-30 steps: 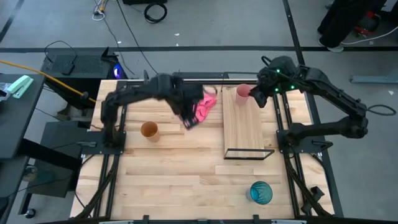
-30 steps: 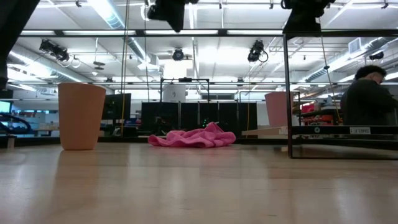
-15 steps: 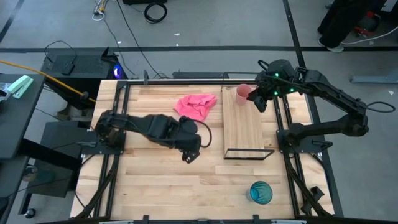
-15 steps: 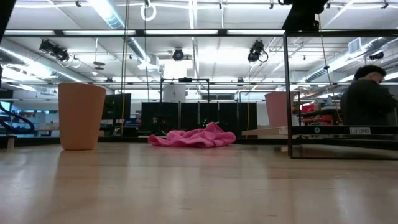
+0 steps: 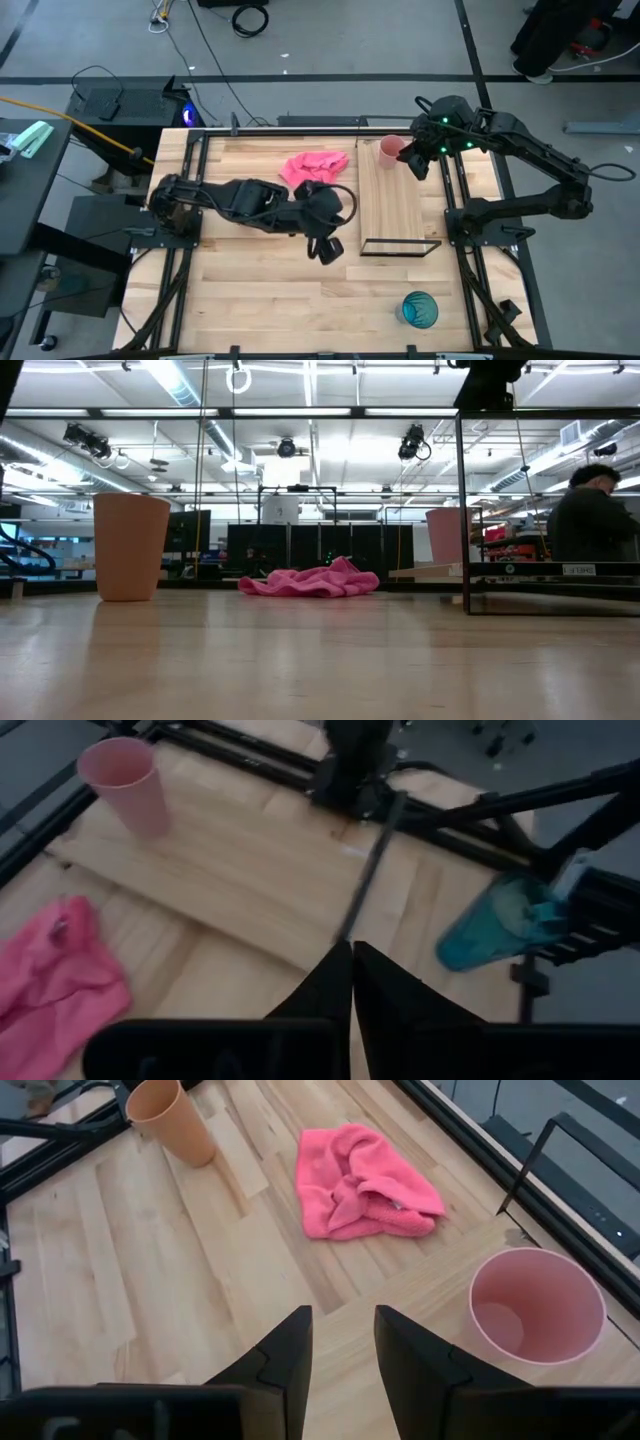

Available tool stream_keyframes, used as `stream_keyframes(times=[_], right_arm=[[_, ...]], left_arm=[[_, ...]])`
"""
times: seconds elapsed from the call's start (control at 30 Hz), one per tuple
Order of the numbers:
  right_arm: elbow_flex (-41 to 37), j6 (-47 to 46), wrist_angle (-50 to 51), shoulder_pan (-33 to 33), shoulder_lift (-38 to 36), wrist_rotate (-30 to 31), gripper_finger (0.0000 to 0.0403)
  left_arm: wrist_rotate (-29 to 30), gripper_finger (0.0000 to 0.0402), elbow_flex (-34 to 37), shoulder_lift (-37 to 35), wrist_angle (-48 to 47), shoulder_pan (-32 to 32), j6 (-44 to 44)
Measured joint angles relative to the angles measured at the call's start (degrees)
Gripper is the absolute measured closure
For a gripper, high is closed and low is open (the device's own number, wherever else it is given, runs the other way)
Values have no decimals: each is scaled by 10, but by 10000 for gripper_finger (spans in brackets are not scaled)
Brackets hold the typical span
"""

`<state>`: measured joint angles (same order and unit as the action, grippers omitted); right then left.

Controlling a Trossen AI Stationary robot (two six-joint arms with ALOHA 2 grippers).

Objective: Stack small to large cups/mugs on shelf
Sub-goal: Put the orange cup on the shelf

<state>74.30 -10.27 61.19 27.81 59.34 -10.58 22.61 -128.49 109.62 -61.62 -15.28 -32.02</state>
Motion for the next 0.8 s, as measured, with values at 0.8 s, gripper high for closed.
stream_keyframes(times=[0.8], right_arm=[[0, -20, -1, 0, -24, 0, 285]], left_arm=[[-88, 390, 575, -298, 310, 99, -113]])
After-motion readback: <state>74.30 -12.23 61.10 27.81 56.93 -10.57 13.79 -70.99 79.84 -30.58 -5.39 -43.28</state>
